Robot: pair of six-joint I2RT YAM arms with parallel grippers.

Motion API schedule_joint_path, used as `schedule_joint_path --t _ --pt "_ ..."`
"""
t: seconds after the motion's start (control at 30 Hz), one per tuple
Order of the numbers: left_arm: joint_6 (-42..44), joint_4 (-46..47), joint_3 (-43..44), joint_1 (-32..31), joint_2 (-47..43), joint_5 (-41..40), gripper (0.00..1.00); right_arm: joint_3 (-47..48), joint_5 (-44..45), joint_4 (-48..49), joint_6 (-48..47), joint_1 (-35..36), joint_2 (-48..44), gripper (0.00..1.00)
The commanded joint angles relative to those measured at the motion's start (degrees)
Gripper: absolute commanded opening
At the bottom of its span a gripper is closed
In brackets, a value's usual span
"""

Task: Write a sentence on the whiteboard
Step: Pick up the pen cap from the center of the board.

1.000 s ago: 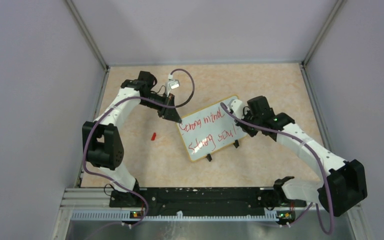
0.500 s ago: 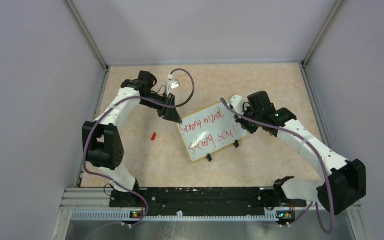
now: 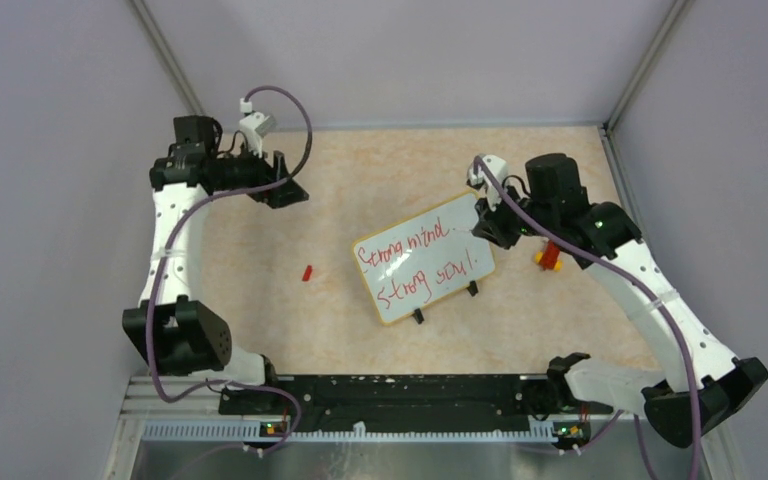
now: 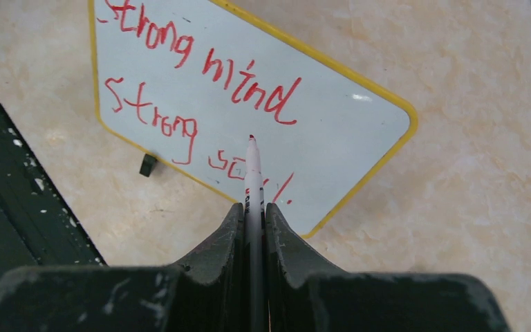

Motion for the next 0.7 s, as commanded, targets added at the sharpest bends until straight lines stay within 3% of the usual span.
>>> schedule_joint_path --t 0.0,0.3,0.67 --pt "4.5 -2.8 -7.4 2.8 -2.4 -8.8 0.83 3.5 -5.6 -0.8 4.9 -0.6 -1.5 0.00" --pt "5.4 2.6 -26.7 3.8 -3.6 -14.3 0.78 3.0 -9.9 3.7 9.0 -0.7 -0.6 0.00" --pt "4.1 12.0 -33.1 0.2 2.6 -21.2 0.73 -1.1 -10.5 8.2 10.4 -1.4 1.1 0.00"
